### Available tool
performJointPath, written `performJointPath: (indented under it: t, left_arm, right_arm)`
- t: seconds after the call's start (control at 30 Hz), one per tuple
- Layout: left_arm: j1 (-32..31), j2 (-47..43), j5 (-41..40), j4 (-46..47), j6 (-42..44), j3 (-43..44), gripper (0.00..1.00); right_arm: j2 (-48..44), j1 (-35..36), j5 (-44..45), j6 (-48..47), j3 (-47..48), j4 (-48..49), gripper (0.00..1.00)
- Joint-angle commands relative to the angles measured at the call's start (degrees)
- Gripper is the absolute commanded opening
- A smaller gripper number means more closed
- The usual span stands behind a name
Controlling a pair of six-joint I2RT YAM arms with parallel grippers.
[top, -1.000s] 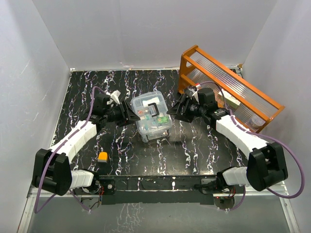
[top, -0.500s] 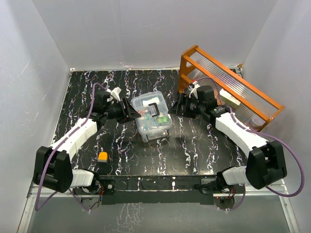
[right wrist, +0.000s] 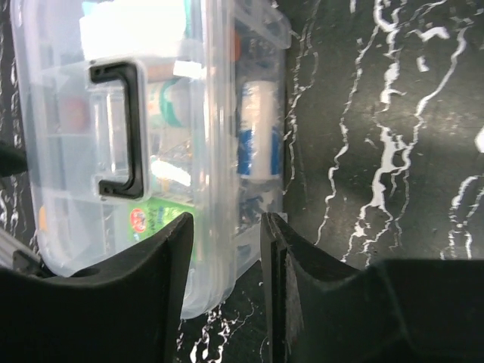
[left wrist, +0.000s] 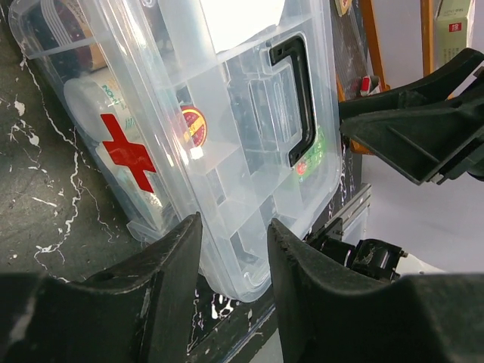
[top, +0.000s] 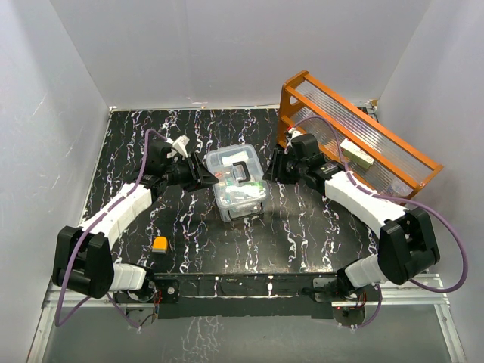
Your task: Organize the medicine kit
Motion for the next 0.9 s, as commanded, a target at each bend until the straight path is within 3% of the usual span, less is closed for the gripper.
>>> performJointPath:
  t: [0.0,0.27,0.53,0.87]
  left_arm:
    - [0.0,-1.7,1.8,1.1,0.1,2.6,0.38]
    - [0.0,-1.2,-2.8,-1.3,2.0,4.2,0.35]
    - [0.0,1.3,-12.3,-2.0,1.6,6.0,0.46]
    - [0.0,8.7,-15.9,-1.8,-0.4,7.8,0.38]
  right_arm:
    - [-1.9,0.0,6.3,1.4,-0.3,1.4,0.37]
    - [-1.0,0.0,-0.6,3.1,-1.3,3.4,0.37]
    - [-0.4,0.2,-3.1,3.5,0.5,5.2,0.51]
    - [3.5,0.8,0.9,2.7,2.7,3.4,0.49]
